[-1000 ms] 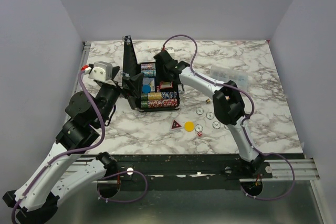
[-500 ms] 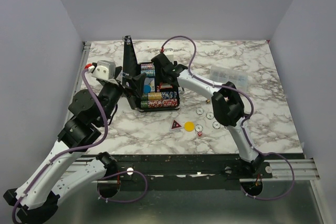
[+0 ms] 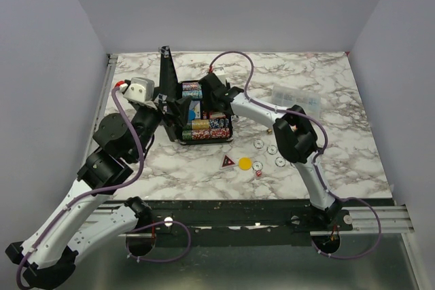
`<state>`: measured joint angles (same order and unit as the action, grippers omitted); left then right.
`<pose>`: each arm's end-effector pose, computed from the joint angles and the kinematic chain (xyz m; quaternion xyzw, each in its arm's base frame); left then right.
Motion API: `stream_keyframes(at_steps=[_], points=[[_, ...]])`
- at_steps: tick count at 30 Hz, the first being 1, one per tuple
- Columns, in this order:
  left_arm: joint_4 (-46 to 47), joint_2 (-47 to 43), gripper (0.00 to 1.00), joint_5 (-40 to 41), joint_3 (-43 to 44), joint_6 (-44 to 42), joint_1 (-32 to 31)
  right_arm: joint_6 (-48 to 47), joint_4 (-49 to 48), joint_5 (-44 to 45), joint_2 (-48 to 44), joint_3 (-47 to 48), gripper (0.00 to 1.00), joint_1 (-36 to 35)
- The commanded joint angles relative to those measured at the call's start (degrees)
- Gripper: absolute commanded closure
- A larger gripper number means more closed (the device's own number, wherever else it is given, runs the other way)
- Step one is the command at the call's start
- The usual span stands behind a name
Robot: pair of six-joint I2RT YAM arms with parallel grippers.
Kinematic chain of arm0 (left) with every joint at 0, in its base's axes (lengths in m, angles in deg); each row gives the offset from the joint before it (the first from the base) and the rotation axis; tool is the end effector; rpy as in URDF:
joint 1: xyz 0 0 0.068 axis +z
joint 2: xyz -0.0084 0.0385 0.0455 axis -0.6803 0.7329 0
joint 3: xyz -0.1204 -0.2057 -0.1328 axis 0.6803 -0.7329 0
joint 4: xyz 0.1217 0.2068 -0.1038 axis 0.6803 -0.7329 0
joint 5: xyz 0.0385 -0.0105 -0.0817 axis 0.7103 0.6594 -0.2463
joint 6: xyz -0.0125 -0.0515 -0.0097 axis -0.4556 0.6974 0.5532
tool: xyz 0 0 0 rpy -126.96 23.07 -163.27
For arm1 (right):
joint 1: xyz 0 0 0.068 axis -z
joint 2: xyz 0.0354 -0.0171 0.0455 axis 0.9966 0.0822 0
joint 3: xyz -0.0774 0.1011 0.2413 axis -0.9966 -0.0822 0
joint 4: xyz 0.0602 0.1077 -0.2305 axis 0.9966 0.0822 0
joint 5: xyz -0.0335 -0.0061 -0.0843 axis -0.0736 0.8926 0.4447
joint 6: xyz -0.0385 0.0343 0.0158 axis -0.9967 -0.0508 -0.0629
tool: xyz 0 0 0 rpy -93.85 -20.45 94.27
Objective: Pack up texas hold em set
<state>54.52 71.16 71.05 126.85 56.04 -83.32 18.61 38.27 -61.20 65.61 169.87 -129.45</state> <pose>0.1156 -0.0858 0.4293 0.0707 0.6672 -0.2349 0.7034 0.3776 0.3459 0.1863 -0.0847 0.9180 0.0201 0.3869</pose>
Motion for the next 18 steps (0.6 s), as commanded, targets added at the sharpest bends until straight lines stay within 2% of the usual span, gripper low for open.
stream_keyframes(at_steps=[1, 4, 9, 12, 15, 18], points=[[-0.34, 0.28, 0.02, -1.23, 1.61, 0.38, 0.17, -1.98, 6.62, -7.06, 0.77, -3.72, 0.53, 0.15], [-0.27, 0.52, 0.02, -1.18, 1.53, 0.38, 0.14, 0.19, 10.15, -7.71, 1.55, -1.68, 0.46, 0.09], [-0.49, 1.04, 0.02, -1.59, 1.75, 0.55, 0.18, 0.34, 12.00, -6.68, -1.62, -1.13, 0.20, 0.15], [-0.45, 1.21, 0.02, -2.15, 1.77, 0.85, 0.15, -0.19, 12.50, -6.21, -3.12, 0.44, 0.10, 0.30], [-0.53, 1.30, 0.02, -2.15, 1.86, 0.82, 0.17, -0.60, 12.49, -5.83, -3.44, 1.63, 0.05, 0.78], [-0.47, 1.39, 0.02, -2.26, 1.72, 0.86, 0.18, -0.28, 12.21, -5.36, -3.27, 2.31, 0.06, 1.80]])
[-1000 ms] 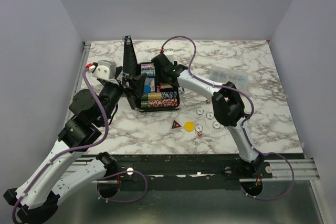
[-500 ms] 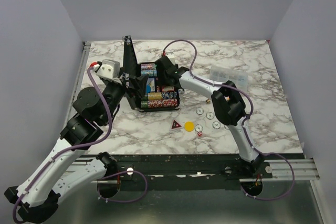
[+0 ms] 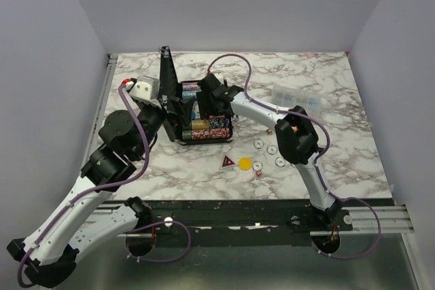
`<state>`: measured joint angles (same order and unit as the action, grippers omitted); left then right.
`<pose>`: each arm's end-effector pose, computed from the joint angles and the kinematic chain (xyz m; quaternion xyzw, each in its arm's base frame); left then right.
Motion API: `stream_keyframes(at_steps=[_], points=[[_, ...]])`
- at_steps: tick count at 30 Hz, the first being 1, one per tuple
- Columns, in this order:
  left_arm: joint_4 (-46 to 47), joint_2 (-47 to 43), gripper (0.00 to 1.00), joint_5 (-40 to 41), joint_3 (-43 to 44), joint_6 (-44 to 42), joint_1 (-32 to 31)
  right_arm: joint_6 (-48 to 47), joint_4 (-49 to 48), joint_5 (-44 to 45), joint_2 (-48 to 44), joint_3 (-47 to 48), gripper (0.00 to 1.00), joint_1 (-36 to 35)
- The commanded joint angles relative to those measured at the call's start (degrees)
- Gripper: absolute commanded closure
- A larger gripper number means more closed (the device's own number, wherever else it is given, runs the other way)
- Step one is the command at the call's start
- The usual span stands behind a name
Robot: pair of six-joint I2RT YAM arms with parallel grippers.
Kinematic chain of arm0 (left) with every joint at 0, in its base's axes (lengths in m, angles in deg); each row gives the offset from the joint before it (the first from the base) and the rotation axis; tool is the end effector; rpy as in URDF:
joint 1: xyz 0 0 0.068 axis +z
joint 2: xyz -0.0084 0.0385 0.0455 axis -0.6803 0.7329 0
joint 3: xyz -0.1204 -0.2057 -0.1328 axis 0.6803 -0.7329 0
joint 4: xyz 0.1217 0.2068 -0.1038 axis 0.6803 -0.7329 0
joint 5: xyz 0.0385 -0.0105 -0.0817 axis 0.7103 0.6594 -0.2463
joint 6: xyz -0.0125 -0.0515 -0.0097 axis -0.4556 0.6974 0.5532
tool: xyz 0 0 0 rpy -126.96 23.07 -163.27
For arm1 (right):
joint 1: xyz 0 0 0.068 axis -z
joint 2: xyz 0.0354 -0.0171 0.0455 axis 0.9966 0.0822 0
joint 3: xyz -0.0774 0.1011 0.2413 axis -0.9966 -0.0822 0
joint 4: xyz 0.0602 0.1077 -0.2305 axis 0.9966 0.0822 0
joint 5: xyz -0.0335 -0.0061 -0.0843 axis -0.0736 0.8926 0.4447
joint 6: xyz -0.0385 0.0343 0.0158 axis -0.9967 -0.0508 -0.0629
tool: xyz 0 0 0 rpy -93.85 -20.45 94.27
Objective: Pack up texas hold em set
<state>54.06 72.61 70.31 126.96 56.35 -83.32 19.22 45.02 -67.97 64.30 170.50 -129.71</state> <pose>0.1213 -0.0913 0.4258 0.0779 0.6775 -0.2350 0.6926 0.3665 0.3438 0.1920 -0.1114 0.9371 0.0459 0.3276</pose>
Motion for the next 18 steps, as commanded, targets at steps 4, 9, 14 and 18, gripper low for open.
stream_keyframes(at_steps=[4, 9, 14, 18], points=[[-0.12, 0.05, 0.02, -1.47, 1.66, 0.51, 0.19, 0.01, 4.61, 2.88, -4.54, 0.80, 0.19, 2.69], [-0.16, 0.43, 0.02, -2.11, 1.73, 0.68, 0.16, -0.07, 5.73, 6.02, -11.30, -4.74, 0.16, 2.73], [-0.35, 1.26, 0.02, -3.27, 1.88, 1.21, 0.04, 2.03, 3.47, 4.48, -24.08, -20.48, 0.09, 2.70], [-0.52, 2.85, 0.02, -4.17, 1.99, 1.74, -0.42, 6.25, 2.82, -0.65, -33.87, -32.89, 0.08, 2.73]])
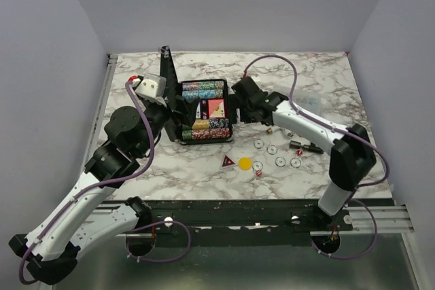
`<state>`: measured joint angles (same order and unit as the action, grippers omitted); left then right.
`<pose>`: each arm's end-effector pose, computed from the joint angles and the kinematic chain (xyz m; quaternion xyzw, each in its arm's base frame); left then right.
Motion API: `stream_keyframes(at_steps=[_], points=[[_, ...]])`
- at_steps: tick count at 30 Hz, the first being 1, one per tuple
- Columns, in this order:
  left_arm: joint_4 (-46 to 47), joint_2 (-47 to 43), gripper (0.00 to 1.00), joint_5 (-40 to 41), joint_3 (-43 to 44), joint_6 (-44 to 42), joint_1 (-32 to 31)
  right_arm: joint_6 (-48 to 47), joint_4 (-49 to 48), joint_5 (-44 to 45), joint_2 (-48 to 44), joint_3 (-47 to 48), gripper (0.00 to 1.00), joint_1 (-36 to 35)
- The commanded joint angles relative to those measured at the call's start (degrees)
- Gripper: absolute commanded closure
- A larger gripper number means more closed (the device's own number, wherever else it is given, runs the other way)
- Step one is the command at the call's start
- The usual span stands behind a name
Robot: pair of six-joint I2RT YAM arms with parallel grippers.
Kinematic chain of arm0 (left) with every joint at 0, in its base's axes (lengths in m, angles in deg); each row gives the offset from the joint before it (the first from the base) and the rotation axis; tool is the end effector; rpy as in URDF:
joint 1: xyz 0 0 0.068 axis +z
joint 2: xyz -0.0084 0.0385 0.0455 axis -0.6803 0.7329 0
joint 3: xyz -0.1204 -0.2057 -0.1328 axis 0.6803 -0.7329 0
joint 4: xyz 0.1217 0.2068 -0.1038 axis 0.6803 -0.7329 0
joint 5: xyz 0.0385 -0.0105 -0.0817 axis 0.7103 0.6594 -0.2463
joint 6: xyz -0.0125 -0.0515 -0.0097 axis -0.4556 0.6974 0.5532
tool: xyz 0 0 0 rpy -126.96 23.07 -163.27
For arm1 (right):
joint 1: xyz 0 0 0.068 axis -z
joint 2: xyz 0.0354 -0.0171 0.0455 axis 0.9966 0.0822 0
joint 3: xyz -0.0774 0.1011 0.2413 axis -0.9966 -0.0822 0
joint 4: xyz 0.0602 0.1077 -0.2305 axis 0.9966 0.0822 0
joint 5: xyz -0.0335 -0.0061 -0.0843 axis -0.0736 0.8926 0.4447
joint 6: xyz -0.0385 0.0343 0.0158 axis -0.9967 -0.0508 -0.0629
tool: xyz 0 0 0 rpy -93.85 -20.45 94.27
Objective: Pack up texas hold em set
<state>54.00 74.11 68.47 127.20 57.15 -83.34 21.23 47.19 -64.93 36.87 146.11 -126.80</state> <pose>0.1265 -0.0973 0.4235 0.0879 0.6843 -0.2460 0.6808 0.3027 0.2508 0.2629 -0.0612 0.9357 0.0263 0.3465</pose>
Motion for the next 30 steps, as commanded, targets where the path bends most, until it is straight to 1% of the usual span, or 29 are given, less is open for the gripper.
stream_keyframes(at_steps=[1, 4, 8, 10, 13, 15, 16, 17, 19, 20, 21, 22, 25, 27, 30], points=[[-0.46, 1.83, 0.01, -2.60, 1.71, 1.02, -0.66, 5.33, 0.76, -5.02, -8.84, -11.52, 0.08, -0.20], [-0.66, 3.85, 0.02, -3.92, 1.77, 1.43, -1.55, 9.80, 0.70, -7.56, -16.32, -19.29, 0.08, -0.22], [-1.03, 6.77, 0.02, -6.66, 2.25, 2.29, -2.66, 14.67, 0.54, -10.86, -23.76, -27.88, 0.09, -0.21], [-0.89, 8.34, 0.02, -8.75, 2.36, 2.55, -3.10, 16.88, 0.77, -9.62, -27.15, -31.12, 0.10, -0.22], [-1.95, 11.34, 0.02, -10.77, 3.32, 3.08, -4.21, 20.79, 2.21, -2.15, -32.22, -33.59, 0.11, -0.14], [-2.70, 13.48, 0.01, -11.12, 4.05, 3.47, -5.63, 24.48, 5.21, 5.78, -34.46, -33.60, 0.11, -0.10], [-2.85, 14.69, 0.02, -11.10, 4.14, 3.63, -6.54, 27.74, 7.71, 11.40, -35.24, -33.19, 0.11, -0.14], [-3.19, 15.87, 0.01, -10.47, 4.30, 3.70, -7.98, 32.47, 11.97, 16.26, -35.97, -32.53, 0.12, 0.12], [-5.37, 19.31, 0.02, -7.82, 5.44, 4.00, -11.94, 40.37, 18.66, 24.58, -37.35, -31.26, 0.17, 1.23], [-6.47, 21.19, 0.02, -6.30, 5.88, 4.07, -14.19, 41.60, 19.40, 27.64, -38.23, -31.31, 0.18, 2.04], [-7.32, 22.76, 0.02, -5.31, 6.26, 4.44, -16.46, 41.03, 18.68, 28.43, -38.95, -31.77, 0.19, 3.32], [-8.09, 24.40, 0.02, -5.91, 6.34, 5.14, -17.84, 38.65, 16.39, 27.48, -39.64, -32.33, 0.19, 5.91], [-7.56, 27.32, 0.02, -12.56, 3.94, 7.97, -18.68, 29.11, 7.64, 19.50, -41.14, -35.86, 0.19, 15.55], [-4.83, 27.66, 0.02, -18.02, 0.37, 8.21, -18.77, 25.57, 3.36, 13.47, -42.20, -38.22, 0.20, 21.17], [-2.50, 29.32, 0.01, -24.14, -2.52, 7.41, -19.19, 21.74, -2.82, 4.08, -43.33, -42.49, 0.20, 26.51]])
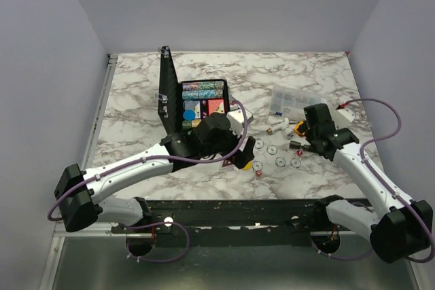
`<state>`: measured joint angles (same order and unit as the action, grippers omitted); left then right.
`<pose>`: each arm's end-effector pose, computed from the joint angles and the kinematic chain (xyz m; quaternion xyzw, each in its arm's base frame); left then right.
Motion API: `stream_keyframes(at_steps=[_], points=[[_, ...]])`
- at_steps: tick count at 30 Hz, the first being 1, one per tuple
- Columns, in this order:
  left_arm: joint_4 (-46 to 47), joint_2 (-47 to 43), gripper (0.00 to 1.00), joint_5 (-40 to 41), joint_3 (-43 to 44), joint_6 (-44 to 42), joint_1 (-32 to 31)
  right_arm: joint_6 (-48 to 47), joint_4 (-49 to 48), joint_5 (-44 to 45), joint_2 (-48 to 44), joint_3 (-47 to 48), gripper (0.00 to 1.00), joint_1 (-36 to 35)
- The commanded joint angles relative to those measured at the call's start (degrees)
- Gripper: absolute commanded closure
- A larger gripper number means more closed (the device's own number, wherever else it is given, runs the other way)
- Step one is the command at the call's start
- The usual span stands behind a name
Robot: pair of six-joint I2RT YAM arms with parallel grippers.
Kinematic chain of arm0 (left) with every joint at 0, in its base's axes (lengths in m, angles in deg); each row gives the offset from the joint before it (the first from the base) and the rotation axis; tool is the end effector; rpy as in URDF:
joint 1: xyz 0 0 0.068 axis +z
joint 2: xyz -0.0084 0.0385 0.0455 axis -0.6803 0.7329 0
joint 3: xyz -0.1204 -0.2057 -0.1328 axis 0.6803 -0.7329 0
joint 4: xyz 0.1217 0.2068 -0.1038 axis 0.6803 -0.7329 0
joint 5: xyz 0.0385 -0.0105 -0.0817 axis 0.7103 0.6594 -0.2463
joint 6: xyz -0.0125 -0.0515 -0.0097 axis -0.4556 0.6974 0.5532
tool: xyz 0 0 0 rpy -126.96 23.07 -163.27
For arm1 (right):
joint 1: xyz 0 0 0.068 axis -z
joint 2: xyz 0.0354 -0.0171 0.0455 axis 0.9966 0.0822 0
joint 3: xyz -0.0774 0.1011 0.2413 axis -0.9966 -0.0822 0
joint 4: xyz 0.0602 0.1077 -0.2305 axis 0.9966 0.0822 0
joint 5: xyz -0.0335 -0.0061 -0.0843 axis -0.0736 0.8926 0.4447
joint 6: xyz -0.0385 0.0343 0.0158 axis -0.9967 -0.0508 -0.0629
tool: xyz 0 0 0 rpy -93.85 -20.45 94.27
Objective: Pack up texas hold em set
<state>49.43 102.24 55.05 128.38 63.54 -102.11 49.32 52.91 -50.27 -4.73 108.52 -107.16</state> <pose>0.1466 -0.2466 0.3202 0.3015 0.8057 -0.3201 0.3969 0.1961 0.0563 0.2567 0.3474 0.8463 -0.0560 0.4000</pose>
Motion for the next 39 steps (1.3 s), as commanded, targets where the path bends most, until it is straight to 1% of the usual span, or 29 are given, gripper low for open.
stream_keyframes(at_steps=[1, 3, 6, 8, 10, 11, 12, 13, 16, 22, 25, 30, 33, 37, 39], points=[[1.33, 3.04, 0.01, -13.18, -3.10, 0.61, -0.57, -8.30, -11.29, -15.28, -1.54, -6.35, 0.20, 8.11], [-1.50, 7.55, 0.01, -16.42, -0.24, -0.57, -1.61, -11.78, -16.29, -23.84, 0.08, -8.69, 0.21, 11.01], [-1.97, 12.73, 0.03, -17.45, 2.07, -3.36, -4.42, -14.03, -19.74, -29.89, 2.59, -10.70, 0.24, 15.72], [-1.77, 15.38, 0.09, -17.15, 2.75, -5.05, -5.92, -15.00, -21.54, -30.08, 3.31, -11.92, 0.25, 18.69], [-2.82, 17.75, 0.20, -15.51, 3.71, -6.24, -6.74, -16.24, -23.48, -30.78, 3.19, -13.27, 0.25, 21.50], [-3.47, 18.80, 0.24, -14.61, 4.32, -6.68, -6.81, -16.32, -24.11, -31.65, 2.81, -13.98, 0.27, 23.49], [-4.36, 19.83, 0.26, -13.70, 4.92, -7.19, -6.92, -16.58, -25.08, -33.35, 2.13, -14.60, 0.32, 24.94], [-5.01, 20.78, 0.27, -12.20, 5.78, -7.60, -7.08, -16.58, -26.32, -33.83, 1.23, -15.34, 0.32, 25.41], [-7.90, 24.45, 0.30, -9.01, 9.07, -8.74, -7.47, -16.36, -27.20, -31.85, -3.13, -16.85, 0.32, 25.61], [-10.04, 30.77, 0.35, -6.41, 14.20, -9.70, -8.58, -15.90, -27.37, -28.17, -13.44, -19.21, 0.32, 25.67], [-11.94, 33.92, 0.42, -4.20, 16.83, -10.98, -8.62, -15.82, -27.28, -28.14, -13.62, -19.30, 0.33, 25.70], [-13.23, 36.58, 0.43, -2.13, 19.28, -12.13, -8.66, -15.77, -27.45, -28.13, -13.83, -19.59, 0.33, 25.67], [-13.72, 37.92, 0.47, -0.74, 20.10, -12.26, -8.57, -15.83, -27.45, -28.26, -13.92, -19.56, 0.32, 25.66], [-13.74, 39.22, 0.48, -0.31, 21.04, -12.25, -8.61, -15.86, -27.54, -28.32, -13.98, -19.59, 0.32, 25.65], [-13.46, 39.76, 0.51, -0.34, 21.41, -12.22, -8.65, -15.86, -27.53, -28.30, -14.10, -19.60, 0.33, 25.65]])
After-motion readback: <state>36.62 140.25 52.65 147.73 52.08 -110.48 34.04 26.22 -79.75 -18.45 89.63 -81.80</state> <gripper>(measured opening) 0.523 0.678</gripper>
